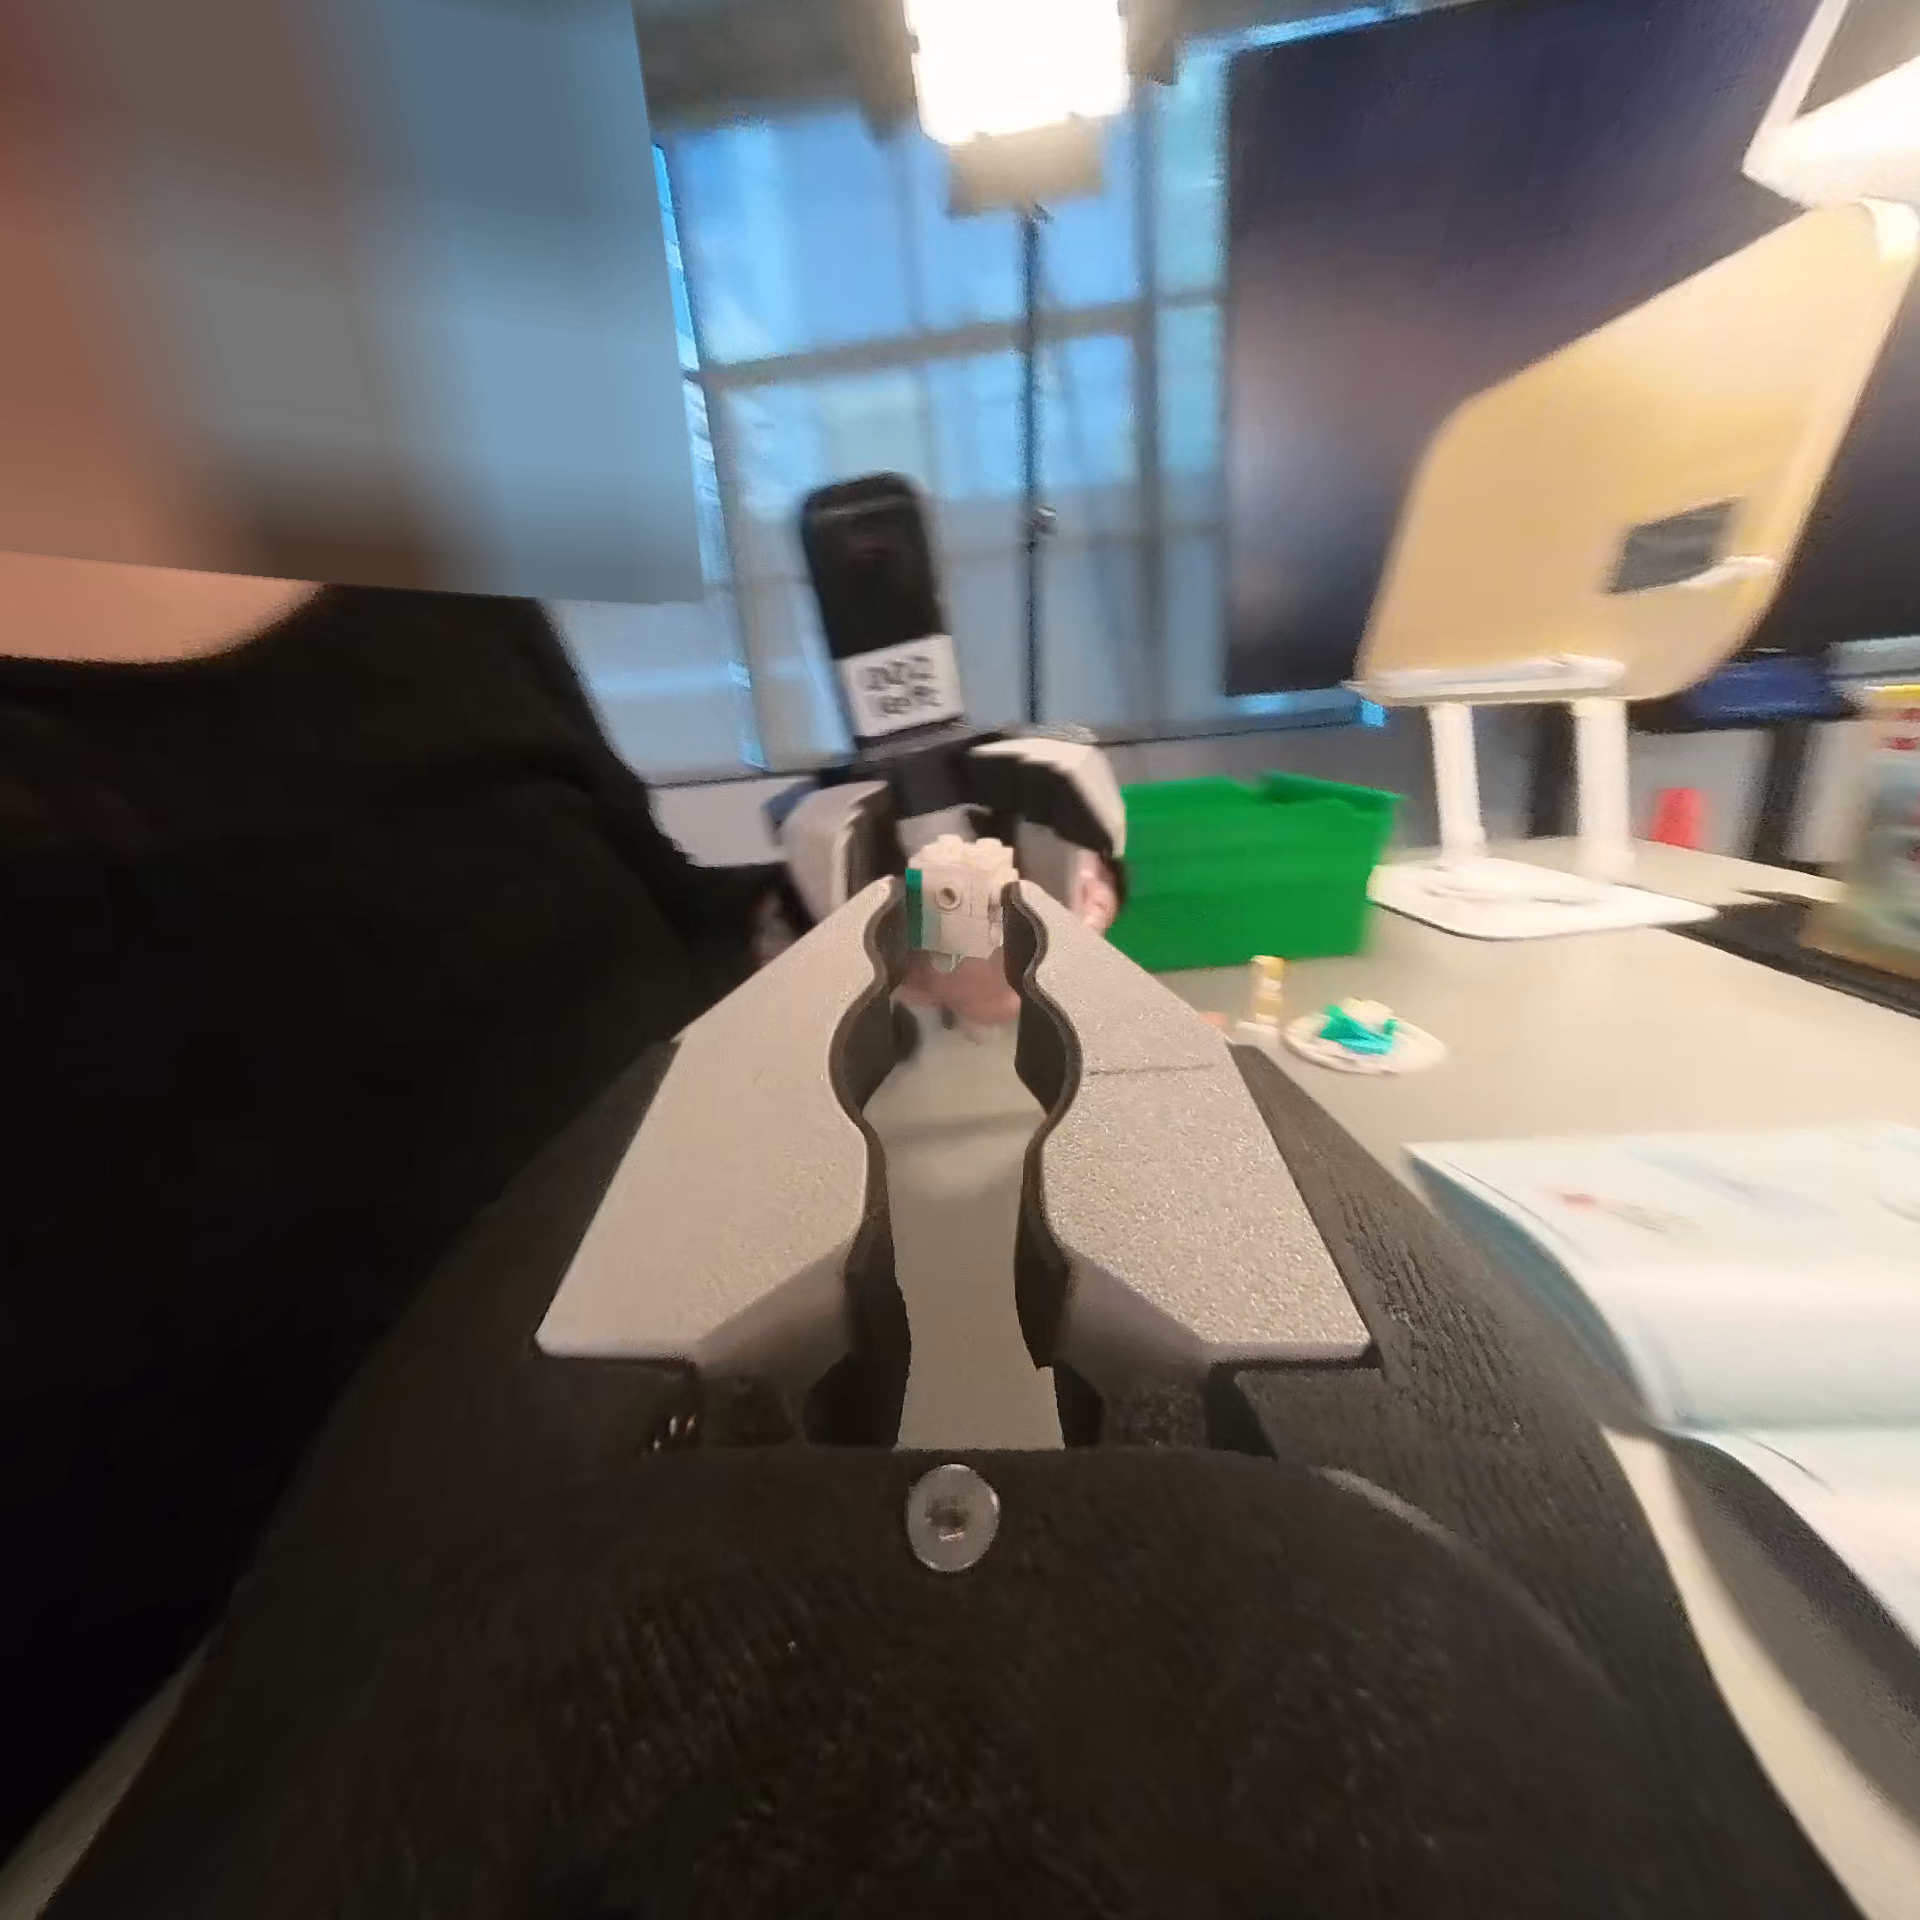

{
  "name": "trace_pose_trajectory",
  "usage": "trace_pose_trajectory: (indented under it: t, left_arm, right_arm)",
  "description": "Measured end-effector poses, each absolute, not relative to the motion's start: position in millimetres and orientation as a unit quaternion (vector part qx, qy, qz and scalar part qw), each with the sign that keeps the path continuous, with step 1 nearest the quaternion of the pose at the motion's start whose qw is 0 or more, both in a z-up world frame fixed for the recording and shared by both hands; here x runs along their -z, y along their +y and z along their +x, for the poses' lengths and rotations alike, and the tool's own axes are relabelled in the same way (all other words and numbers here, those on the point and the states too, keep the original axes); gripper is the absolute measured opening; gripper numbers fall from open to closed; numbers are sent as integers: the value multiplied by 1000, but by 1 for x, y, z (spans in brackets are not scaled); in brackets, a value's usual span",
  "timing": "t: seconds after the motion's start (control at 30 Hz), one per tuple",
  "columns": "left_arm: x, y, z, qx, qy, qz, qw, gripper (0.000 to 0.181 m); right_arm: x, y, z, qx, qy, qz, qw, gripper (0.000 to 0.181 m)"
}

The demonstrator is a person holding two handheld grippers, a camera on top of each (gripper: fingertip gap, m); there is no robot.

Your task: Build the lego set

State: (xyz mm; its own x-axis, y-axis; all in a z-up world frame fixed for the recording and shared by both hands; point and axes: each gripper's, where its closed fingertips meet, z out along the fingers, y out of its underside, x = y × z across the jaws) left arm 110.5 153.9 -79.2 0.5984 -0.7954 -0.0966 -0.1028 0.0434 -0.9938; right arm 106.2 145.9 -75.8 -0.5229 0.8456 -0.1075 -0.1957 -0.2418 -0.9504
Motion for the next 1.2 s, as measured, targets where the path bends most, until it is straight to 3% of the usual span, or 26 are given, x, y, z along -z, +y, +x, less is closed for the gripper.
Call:
trace_pose_trajectory:
  t: [0.17, 0.7, 0.97, 1.2]
  left_arm:
    - [84, 151, 118, 269, 373, -635, 621, 31]
    - [94, 154, 106, 294, 342, -657, 604, 20]
    - [116, 166, 82, 153, 359, -692, 607, 19]
    - [131, 164, 86, 73, 421, -687, 587, 19]
  right_arm:
    - [75, 138, 108, -729, -503, -309, 346, 16]
    - [81, 143, 98, -681, -515, -327, 405, 17]
    - [94, 149, 86, -593, -553, -360, 461, 24]
    - [117, 152, 80, -528, -603, -371, 469, 19]
